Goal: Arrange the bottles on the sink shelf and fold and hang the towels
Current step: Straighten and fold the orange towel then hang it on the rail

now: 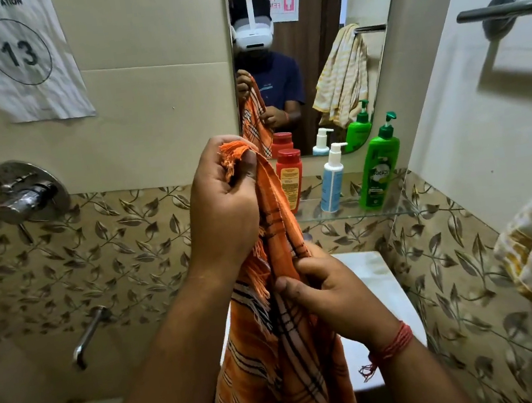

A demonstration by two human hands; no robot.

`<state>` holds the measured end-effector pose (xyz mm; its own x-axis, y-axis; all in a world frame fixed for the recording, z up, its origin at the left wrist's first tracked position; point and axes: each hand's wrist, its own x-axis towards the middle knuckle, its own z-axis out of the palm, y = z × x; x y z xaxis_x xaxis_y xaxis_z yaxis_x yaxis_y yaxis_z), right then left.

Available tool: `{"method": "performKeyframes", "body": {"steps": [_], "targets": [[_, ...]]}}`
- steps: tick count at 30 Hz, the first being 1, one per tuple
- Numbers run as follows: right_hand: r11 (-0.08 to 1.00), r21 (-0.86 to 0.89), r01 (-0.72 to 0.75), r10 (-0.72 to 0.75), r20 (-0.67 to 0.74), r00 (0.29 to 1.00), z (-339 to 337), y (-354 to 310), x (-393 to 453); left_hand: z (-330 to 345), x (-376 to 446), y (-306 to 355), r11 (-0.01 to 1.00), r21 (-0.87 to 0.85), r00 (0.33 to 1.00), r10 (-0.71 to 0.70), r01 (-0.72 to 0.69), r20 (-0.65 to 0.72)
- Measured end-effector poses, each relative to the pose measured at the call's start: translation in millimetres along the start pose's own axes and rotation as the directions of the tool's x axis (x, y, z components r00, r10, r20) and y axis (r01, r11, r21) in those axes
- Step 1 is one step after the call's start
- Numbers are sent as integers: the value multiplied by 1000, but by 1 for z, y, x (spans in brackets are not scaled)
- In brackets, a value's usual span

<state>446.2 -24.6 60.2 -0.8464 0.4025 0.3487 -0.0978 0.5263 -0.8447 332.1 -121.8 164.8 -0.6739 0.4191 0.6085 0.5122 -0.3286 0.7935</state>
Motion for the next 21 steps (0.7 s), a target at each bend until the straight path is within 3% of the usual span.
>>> {"method": "performKeyframes", "body": {"steps": [5,11,13,16,21], "targets": [[997,58,51,-50,-27,998,-5,18,-14,-8,8,-6,998,45,995,-33,38,-98],[991,113,69,-76,55,996,-8,28,-23,-6,11,-9,996,80,991,-26,36,-131],[962,269,52,-44,-38,998,-7,30,-23,-5,14,-8,996,81,989,-34,45,-141],[826,563,25,112,-208,972,-5,35,-23,-5,17,-8,995,98,990,-21,35,-140],[778,628,30,190,-280,941,-9,39,-19,-3,16,-10,993,112,991,-17,32,-136]]}}
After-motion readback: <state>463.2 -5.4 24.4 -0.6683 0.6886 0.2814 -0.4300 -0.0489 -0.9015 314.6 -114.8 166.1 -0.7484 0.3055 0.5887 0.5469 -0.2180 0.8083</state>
